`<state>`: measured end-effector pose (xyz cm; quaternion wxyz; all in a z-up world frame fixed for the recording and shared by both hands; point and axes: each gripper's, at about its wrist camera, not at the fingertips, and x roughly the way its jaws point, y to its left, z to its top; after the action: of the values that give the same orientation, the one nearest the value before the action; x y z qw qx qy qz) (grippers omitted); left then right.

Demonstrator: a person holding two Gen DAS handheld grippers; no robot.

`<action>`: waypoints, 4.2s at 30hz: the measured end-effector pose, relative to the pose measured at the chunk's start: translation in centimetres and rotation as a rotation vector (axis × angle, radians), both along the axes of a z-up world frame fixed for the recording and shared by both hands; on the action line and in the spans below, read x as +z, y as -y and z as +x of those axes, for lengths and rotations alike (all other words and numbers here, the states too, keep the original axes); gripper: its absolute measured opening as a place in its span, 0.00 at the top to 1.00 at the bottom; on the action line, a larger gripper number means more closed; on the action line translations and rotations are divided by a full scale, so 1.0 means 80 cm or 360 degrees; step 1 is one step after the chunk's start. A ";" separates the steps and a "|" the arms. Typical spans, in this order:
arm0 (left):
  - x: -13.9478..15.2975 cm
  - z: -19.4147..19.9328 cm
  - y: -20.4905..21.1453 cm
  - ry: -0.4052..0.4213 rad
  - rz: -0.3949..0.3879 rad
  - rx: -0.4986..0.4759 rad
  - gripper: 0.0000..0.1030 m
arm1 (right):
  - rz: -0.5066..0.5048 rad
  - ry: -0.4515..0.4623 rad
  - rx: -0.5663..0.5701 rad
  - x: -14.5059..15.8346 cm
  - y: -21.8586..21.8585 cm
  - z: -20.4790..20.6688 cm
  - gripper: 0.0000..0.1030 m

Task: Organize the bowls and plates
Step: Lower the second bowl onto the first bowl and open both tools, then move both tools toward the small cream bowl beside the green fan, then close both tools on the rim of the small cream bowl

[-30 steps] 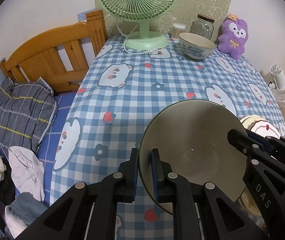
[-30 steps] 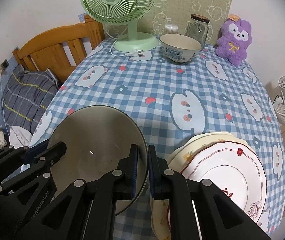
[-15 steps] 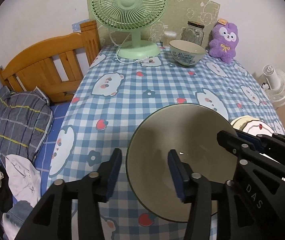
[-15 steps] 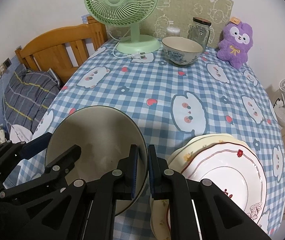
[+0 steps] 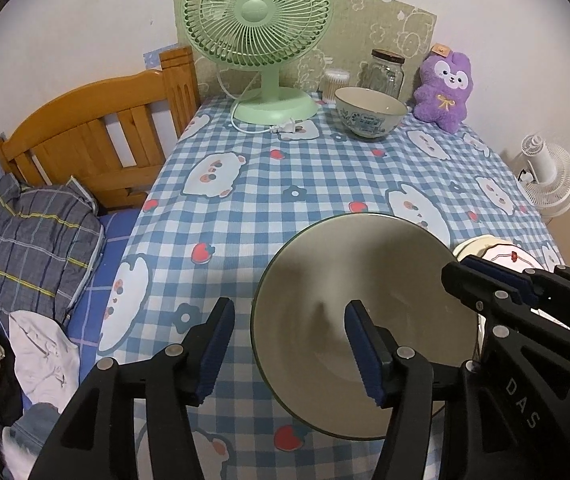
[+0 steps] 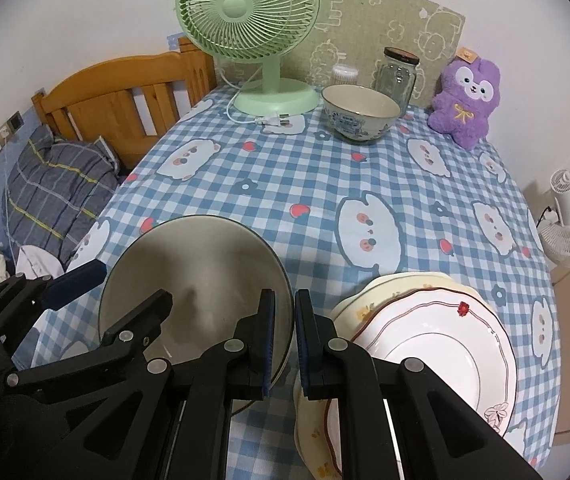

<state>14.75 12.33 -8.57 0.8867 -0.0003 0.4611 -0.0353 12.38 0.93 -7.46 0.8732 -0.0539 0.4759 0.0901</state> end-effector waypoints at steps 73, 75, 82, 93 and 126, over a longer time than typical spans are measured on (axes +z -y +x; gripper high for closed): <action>0.133 0.115 0.112 0.0423 0.0117 0.0090 0.09 | 0.0181 0.0341 -0.0123 0.137 0.144 0.118 0.87; 0.131 0.125 0.114 0.0421 0.0114 0.0100 0.09 | 0.0183 0.0354 -0.0114 0.134 0.144 0.131 0.87; 0.114 0.167 0.119 0.0359 0.0108 0.0096 0.09 | 0.0193 0.0352 -0.0125 0.120 0.151 0.172 0.88; 0.076 0.225 0.131 0.0269 0.0161 0.0068 0.09 | 0.0052 0.0308 -0.0108 0.085 0.152 0.233 0.87; -0.002 0.354 0.139 0.0123 0.0115 0.0017 0.13 | 0.0052 0.0203 -0.0057 0.004 0.148 0.362 0.87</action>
<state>43.04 1.22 -8.72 0.9034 0.0307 0.4276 -0.0137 41.33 -10.88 -7.17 0.9040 -0.0366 0.4187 0.0786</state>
